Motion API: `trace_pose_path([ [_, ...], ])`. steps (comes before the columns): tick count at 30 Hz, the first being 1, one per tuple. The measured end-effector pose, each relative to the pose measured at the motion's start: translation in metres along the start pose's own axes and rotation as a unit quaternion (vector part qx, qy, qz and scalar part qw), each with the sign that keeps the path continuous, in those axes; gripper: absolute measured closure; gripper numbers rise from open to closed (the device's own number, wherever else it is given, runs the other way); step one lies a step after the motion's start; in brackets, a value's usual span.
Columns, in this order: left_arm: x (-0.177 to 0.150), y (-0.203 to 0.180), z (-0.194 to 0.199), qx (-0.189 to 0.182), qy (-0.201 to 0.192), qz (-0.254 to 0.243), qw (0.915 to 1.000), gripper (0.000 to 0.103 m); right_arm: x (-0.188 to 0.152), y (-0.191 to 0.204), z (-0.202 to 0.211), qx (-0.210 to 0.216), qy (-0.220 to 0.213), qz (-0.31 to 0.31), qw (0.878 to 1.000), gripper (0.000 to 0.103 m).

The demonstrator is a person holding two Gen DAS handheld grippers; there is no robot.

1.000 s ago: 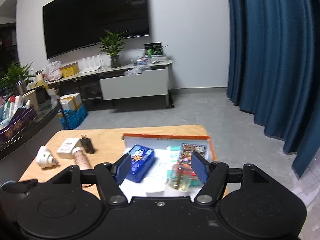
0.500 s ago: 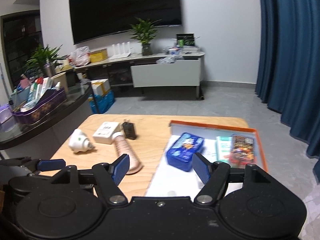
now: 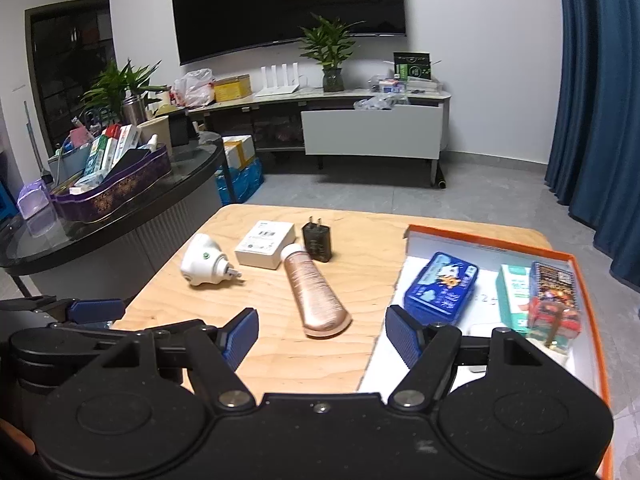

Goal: Organize rigid objects
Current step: 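Move both tools back toward the items on the wooden table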

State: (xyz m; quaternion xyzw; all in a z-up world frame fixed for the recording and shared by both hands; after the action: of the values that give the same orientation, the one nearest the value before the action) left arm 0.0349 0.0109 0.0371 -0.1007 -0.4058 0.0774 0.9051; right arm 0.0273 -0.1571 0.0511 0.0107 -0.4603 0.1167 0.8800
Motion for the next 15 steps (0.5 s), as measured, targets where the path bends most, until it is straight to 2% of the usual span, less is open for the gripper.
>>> trace_pose_path([
  [15,0.009,0.035,-0.023,0.025,0.011,0.032,0.9991,0.007,-0.002,0.016,-0.033,0.023,0.022,0.016,0.999,0.019],
])
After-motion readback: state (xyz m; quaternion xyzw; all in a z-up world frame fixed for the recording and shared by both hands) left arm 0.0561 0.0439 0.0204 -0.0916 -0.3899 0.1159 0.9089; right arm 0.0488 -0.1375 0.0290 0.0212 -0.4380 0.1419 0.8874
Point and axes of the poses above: each gripper's, at about its wrist camera, not at the fingertips, and z roughly against the way its jaws point, y to its left, x to its top, the point moved 1 cm from there along -z, roughly the way its jaws point, and after that the axes turned 14 degrees about z, right-handed, at the moved point
